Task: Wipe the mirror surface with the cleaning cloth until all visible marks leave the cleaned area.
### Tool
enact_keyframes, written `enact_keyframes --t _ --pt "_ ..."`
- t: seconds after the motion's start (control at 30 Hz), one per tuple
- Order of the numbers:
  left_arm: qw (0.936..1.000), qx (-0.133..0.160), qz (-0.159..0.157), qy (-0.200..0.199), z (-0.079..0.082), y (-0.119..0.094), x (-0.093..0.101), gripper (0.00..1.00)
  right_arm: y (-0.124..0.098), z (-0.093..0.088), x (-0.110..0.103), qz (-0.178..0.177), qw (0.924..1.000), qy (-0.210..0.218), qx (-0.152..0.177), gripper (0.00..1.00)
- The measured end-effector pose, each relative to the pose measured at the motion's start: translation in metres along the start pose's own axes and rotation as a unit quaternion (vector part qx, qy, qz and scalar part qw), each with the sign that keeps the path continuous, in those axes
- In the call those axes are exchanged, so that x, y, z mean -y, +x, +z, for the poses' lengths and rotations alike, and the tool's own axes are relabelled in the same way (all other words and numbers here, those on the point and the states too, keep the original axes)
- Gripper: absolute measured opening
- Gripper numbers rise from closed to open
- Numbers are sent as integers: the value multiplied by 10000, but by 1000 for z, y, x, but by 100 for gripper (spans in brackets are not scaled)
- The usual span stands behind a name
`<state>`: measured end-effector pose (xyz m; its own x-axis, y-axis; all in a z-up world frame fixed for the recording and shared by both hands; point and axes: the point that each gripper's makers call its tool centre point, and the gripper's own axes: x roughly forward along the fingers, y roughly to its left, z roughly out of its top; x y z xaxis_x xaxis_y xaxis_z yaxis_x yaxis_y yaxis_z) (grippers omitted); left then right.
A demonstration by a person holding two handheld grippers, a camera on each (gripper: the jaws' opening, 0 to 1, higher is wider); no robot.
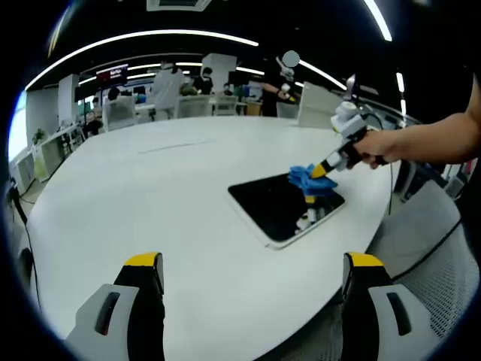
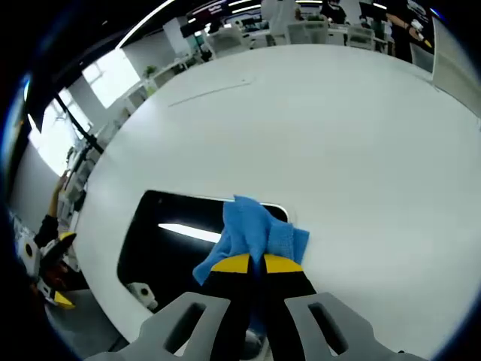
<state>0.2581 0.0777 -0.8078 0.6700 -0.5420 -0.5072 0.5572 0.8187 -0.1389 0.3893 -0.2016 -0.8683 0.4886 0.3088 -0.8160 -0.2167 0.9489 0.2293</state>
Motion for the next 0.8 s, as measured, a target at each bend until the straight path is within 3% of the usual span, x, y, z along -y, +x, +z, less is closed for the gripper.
enact_keyframes --t 0.8 --pt "9999 30 106 -22 1 -1 -5 99 19 34 9 -84 9999 -43 83 0"
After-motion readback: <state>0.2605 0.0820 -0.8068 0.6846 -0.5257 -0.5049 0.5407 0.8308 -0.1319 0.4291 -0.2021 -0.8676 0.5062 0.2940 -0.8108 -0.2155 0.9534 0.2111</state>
